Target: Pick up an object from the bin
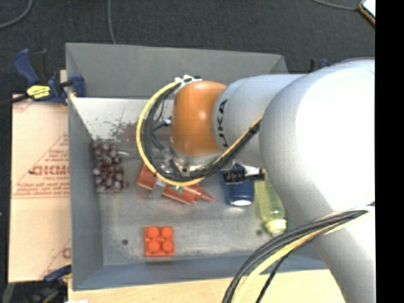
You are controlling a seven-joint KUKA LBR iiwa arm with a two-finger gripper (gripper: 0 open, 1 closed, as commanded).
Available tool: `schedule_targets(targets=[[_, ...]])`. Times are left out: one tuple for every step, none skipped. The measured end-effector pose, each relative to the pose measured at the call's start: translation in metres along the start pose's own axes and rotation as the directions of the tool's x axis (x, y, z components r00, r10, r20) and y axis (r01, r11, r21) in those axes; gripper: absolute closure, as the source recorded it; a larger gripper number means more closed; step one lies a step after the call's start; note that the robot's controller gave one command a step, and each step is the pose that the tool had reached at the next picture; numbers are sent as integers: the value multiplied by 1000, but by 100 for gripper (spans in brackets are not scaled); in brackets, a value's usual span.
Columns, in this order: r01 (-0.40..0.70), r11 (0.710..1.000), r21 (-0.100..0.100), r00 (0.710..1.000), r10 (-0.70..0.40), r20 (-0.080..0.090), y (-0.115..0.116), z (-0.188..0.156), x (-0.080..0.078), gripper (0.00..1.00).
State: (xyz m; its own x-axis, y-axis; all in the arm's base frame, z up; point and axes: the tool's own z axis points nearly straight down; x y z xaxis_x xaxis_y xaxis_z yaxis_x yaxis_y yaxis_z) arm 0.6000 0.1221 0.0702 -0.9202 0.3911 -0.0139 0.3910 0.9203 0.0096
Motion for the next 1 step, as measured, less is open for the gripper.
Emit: schedule_targets(targets=[[-1, 1000, -1, 1000, 1, 0, 0, 0, 0, 100]])
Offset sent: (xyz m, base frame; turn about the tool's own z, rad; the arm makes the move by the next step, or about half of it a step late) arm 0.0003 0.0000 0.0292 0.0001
